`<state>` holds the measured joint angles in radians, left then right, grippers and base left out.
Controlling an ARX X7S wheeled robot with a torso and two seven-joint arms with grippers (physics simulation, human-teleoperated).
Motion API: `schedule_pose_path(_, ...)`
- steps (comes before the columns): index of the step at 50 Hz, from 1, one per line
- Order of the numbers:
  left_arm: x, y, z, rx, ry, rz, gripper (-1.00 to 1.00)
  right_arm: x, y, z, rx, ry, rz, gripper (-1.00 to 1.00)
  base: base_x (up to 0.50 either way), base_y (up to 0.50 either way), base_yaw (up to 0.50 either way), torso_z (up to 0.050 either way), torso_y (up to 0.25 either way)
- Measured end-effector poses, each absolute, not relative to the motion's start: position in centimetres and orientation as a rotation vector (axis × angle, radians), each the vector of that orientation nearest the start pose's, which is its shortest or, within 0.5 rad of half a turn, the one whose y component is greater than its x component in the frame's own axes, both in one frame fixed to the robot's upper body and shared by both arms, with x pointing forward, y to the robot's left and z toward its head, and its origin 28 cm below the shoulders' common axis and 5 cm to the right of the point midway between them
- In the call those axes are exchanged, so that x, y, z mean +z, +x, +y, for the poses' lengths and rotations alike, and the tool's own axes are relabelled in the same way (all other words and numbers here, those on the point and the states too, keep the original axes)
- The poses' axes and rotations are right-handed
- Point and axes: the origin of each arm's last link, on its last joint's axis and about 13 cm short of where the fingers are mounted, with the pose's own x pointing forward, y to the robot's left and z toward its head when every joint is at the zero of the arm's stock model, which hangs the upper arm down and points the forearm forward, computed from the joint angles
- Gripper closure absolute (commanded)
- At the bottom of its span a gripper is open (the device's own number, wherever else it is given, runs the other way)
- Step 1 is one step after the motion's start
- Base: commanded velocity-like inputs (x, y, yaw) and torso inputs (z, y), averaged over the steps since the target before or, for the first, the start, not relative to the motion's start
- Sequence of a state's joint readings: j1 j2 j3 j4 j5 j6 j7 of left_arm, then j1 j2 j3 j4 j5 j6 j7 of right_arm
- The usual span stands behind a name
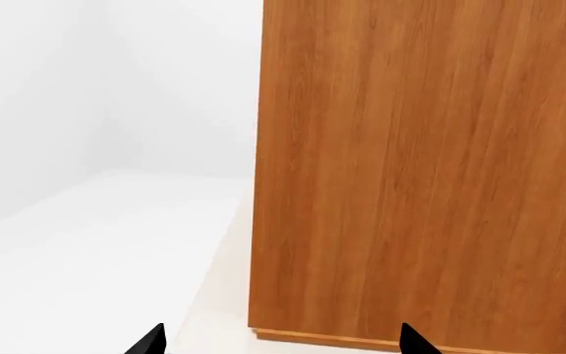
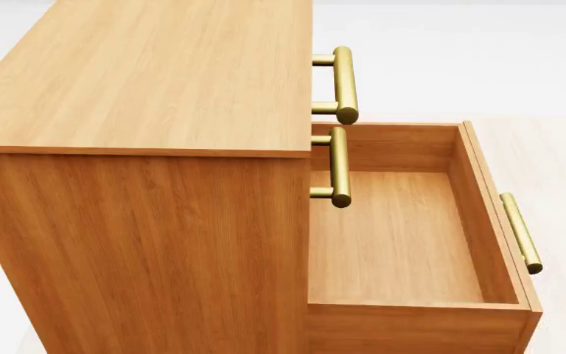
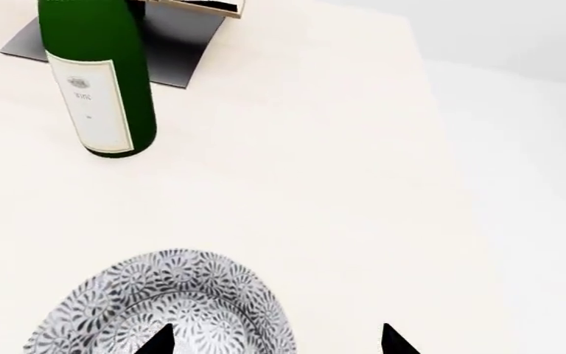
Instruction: Put the bowl in the bottom drawer of the cabinet and close it.
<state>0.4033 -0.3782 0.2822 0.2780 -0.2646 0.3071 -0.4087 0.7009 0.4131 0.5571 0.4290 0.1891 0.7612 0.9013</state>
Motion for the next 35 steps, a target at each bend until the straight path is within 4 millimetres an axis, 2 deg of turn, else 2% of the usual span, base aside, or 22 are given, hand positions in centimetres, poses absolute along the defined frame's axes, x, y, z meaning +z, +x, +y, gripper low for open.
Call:
schedule_pose_path(22,2.0,11.0,22.0,0.055,-0.074,-0.066,-1.00,9.8,29.4,-30.3,-1.411,0.293,0.558,-1.00,0.00,0.00,0.00,0.000,0.000)
schedule_pose_path(35,2.1,11.0,22.0,0.057,-0.076,-0.066,-1.00,9.9,29.8,-30.5,-1.410,0.335,0.570,-1.00,0.00,0.00,0.00,0.000,0.000)
